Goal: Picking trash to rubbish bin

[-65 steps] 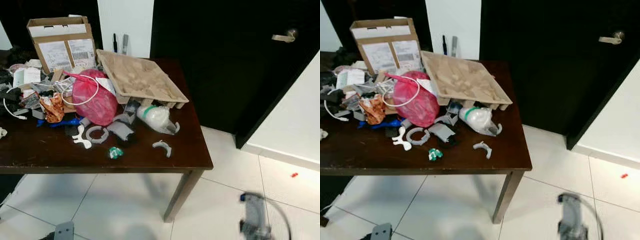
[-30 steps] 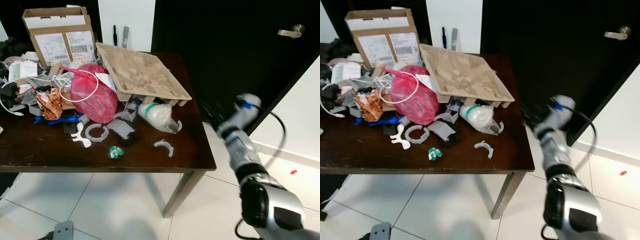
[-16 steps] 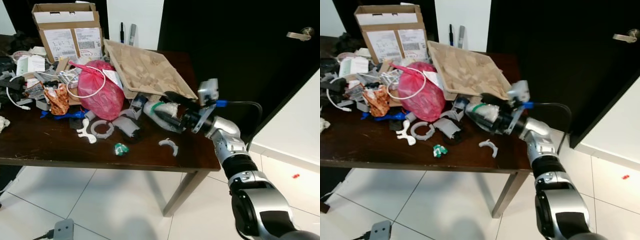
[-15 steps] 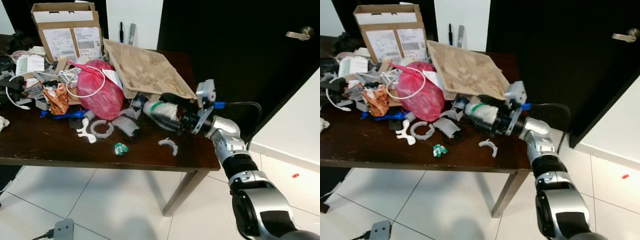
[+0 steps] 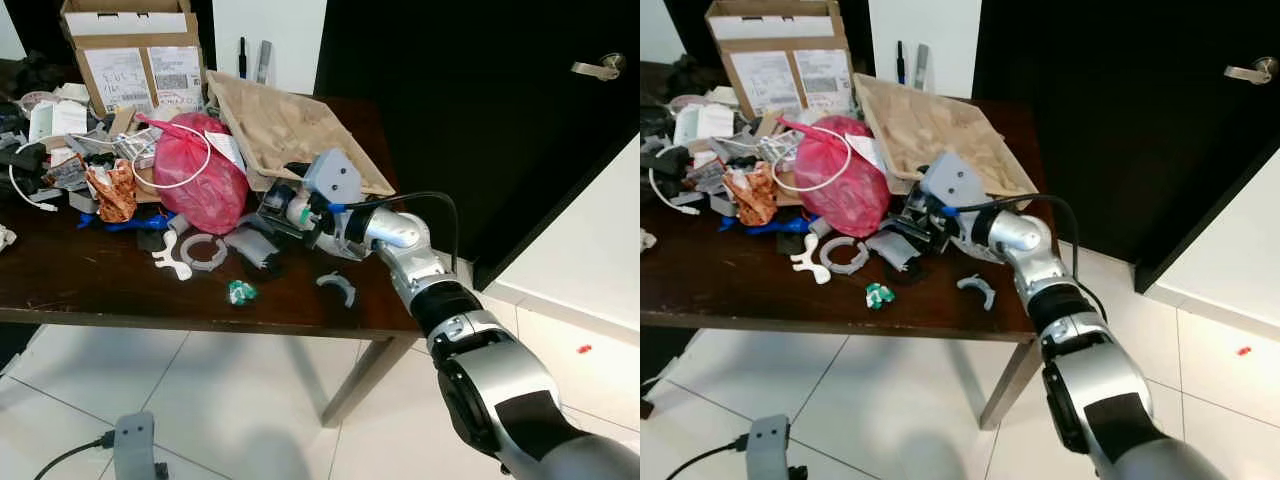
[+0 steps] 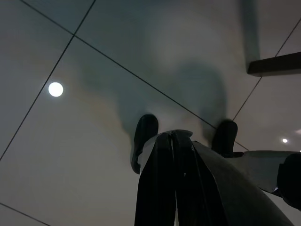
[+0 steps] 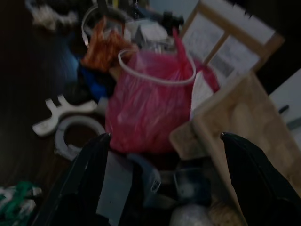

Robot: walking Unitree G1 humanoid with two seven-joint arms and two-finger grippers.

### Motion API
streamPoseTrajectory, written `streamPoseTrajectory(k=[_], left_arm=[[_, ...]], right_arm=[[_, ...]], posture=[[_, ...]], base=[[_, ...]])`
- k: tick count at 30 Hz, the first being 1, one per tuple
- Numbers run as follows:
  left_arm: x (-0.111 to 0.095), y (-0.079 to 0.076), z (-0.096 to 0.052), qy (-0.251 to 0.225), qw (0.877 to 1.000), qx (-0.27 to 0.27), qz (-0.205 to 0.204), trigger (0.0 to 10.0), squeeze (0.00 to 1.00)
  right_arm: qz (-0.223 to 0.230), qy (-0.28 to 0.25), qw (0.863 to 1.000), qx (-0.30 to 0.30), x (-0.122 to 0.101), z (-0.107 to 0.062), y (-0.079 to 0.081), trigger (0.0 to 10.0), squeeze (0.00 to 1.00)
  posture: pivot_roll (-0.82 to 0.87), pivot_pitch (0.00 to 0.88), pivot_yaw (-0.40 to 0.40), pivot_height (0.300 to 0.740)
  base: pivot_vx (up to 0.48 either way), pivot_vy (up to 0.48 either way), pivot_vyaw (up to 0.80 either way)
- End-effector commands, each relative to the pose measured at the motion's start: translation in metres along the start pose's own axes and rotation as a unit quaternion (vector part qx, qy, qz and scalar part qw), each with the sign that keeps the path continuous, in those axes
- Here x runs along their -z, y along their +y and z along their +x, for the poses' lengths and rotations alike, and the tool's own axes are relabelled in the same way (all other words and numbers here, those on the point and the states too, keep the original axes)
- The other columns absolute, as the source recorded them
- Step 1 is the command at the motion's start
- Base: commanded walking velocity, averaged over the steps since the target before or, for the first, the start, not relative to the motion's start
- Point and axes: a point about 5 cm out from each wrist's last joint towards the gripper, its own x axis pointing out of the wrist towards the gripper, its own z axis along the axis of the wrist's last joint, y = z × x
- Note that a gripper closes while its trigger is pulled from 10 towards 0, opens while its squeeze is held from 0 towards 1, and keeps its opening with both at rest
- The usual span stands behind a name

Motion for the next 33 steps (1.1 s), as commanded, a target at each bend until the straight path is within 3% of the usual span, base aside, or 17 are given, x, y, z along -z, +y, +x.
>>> streamPoseTrajectory(k=[1,8,14,19,21,22,33], left_arm=[[0.013,-0.007,-0.002,0.017,1.000,0.007,0.002,10.0,0.00],[0.020,-0.009,-0.004,0.017,1.000,0.008,0.001,10.0,0.00],[0.018,-0.014,-0.003,0.001,1.000,0.016,0.012,10.0,0.00],[0.017,-0.017,-0.003,-0.008,1.000,0.020,0.014,10.0,0.00],[0.017,-0.017,-0.003,-0.010,1.000,0.021,0.015,10.0,0.00],[0.017,-0.018,-0.004,-0.013,1.000,0.022,0.017,10.0,0.00],[0.017,-0.018,-0.004,-0.017,1.000,0.020,0.014,10.0,0.00]], right_arm=[[-0.017,0.029,0.999,-0.005,0.004,0.004,0.004,10.0,0.00],[-0.061,0.073,0.995,0.037,0.005,0.021,0.011,10.0,0.00],[-0.073,0.090,0.990,0.081,0.006,0.021,0.004,10.0,0.00],[-0.079,0.081,0.988,0.106,0.001,0.022,-0.003,10.0,0.00],[-0.067,0.065,0.988,0.120,-0.004,0.021,-0.009,10.0,0.00],[-0.040,0.030,0.989,0.141,-0.013,0.019,-0.020,10.0,0.00],[-0.071,0.030,0.995,0.066,-0.015,-0.009,-0.047,10.0,0.00]], posture=[[0.19,0.150,-0.121,0.740],[0.20,0.182,-0.140,0.740],[0.22,0.222,-0.156,0.740],[0.23,0.230,-0.159,0.740],[0.24,0.237,-0.163,0.740],[0.25,0.238,-0.167,0.740],[0.26,0.239,-0.172,0.740]], base=[[0.000,0.000,0.00],[0.000,0.000,0.00],[0.000,0.000,0.00],[0.000,0.000,0.00],[0.000,0.000,0.00],[0.000,0.000,0.00],[0.000,0.000,0.00]])
